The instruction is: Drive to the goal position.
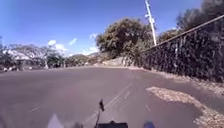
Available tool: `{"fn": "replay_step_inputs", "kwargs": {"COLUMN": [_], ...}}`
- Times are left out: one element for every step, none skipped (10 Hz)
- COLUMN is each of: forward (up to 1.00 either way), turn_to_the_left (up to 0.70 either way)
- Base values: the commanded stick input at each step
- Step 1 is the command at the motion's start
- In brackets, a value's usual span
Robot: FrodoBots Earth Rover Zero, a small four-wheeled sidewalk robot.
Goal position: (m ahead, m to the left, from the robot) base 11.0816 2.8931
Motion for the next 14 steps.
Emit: {"fn": "replay_step_inputs", "kwargs": {"forward": [0.5, 0.5, 0.5, 0.5, 0.5, 0.5, 0.5, 0.5, 0.5, 0.5, 0.5, 0.5, 0.5, 0.5], "turn_to_the_left": [0.0, 0.0, 0.0, 0.0, 0.0, 0.0, 0.0, 0.0, 0.0, 0.0, 0.0, 0.0, 0.0, 0.0]}}
